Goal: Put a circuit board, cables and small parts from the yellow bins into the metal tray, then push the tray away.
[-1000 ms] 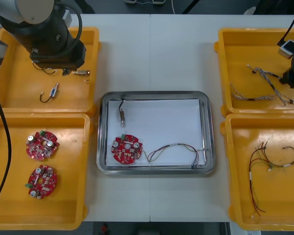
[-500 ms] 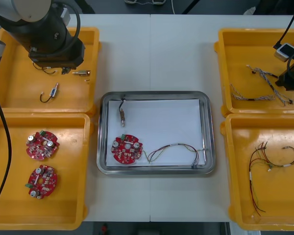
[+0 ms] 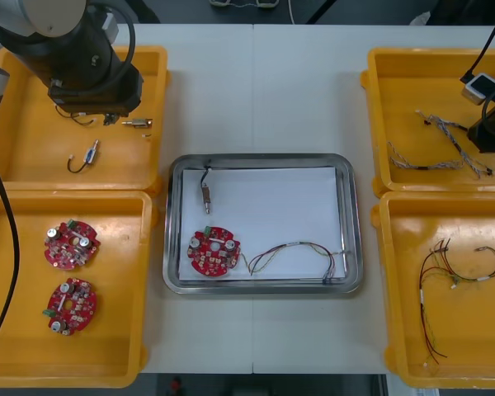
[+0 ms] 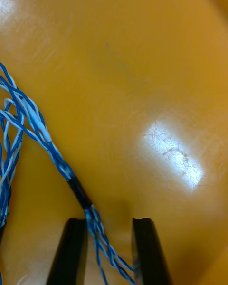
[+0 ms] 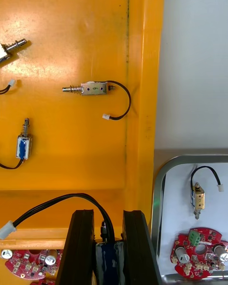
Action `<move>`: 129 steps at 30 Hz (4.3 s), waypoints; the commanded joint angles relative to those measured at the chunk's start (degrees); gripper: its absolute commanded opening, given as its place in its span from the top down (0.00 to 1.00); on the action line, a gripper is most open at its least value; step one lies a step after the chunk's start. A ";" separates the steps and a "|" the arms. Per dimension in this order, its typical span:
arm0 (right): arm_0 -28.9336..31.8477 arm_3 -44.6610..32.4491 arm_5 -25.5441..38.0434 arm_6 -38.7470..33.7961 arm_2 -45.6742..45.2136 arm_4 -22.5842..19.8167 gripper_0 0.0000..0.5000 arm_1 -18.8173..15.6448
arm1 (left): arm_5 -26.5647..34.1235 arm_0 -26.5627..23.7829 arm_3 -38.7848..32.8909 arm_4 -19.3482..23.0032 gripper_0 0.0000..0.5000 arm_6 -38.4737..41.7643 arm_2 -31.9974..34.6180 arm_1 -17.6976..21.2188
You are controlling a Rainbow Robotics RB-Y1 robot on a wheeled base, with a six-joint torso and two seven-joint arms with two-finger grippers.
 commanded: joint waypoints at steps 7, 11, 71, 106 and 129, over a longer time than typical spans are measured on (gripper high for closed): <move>3.87 -0.22 -1.43 -0.15 -0.11 -2.58 1.00 2.52 | 0.48 -1.61 -1.93 0.51 1.00 6.41 1.76 -0.33; 3.70 -2.42 -0.46 -0.15 -0.11 -2.32 1.00 2.17 | 0.48 -1.61 -1.93 0.59 0.99 6.41 1.68 -0.24; 4.31 -67.46 57.42 -6.88 -4.24 -2.23 1.00 0.24 | 0.48 -1.61 -2.46 1.30 1.00 6.59 1.76 -0.24; 17.06 -90.05 56.23 -24.45 18.88 -3.90 1.00 12.02 | 0.48 -1.61 -2.46 1.56 1.00 6.85 1.76 -0.24; 23.56 -87.41 44.10 -23.22 29.07 9.46 1.00 14.92 | 0.48 -1.52 -2.46 1.65 1.00 6.85 1.76 -0.24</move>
